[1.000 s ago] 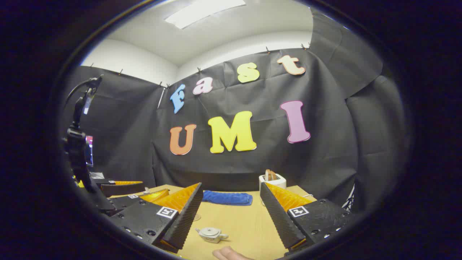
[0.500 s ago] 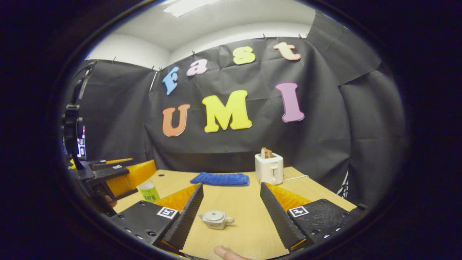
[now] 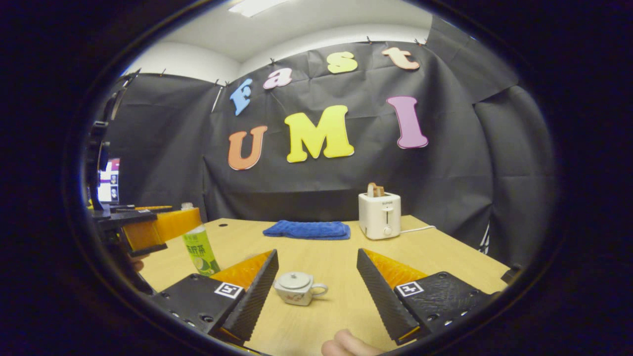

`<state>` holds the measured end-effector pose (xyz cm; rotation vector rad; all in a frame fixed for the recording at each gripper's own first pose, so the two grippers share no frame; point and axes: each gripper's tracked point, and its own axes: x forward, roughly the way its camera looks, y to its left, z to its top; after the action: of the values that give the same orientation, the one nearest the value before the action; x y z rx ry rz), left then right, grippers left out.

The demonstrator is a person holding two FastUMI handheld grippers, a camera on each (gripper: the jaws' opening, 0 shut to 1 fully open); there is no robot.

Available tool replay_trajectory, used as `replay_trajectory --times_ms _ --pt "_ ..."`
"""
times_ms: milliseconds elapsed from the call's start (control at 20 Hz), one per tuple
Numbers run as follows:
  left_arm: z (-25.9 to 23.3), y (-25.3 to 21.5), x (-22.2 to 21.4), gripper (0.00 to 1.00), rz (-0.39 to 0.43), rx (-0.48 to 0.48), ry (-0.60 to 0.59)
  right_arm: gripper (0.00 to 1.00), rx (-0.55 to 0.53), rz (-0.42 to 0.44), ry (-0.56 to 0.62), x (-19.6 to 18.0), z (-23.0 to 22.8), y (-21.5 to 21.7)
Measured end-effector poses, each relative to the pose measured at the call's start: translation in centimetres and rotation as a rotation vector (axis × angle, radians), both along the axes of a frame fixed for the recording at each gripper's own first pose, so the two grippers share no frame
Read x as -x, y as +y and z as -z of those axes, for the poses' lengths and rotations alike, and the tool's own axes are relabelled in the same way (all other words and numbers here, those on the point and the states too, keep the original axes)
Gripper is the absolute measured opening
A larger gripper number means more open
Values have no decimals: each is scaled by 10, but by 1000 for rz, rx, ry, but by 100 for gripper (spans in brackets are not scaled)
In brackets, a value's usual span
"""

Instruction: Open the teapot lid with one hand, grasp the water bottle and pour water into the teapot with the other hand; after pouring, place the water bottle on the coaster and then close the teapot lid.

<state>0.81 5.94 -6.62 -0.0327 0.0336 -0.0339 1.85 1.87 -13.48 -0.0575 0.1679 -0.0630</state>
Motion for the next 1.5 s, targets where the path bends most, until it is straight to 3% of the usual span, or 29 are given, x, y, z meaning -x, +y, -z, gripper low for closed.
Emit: replay_trajectory --times_ms 100,350,550,700,1050,1200,1250,1500 --pt "13 3 -1 99 11 25 22 96 62 38 35 -12 19 -5" --pt "16 23 -1 99 -5 10 21 96 96 -1 66 -32 46 24" --pt "8 43 -2 99 -47 -8 -1 95 55 -39 128 -48 67 44" --pt "11 57 -4 99 -72 24 17 94 31 -8 148 -58 74 43" --pt "22 72 -9 99 -113 -10 50 48 42 -10 155 -71 83 50" --pt "23 72 -8 99 -113 -31 55 47 67 -39 156 -71 82 54" --pt "24 72 -9 99 -114 -35 55 41 70 -43 156 -71 83 51" --pt "26 73 -9 99 -116 -21 61 39 68 -52 155 -71 83 52"
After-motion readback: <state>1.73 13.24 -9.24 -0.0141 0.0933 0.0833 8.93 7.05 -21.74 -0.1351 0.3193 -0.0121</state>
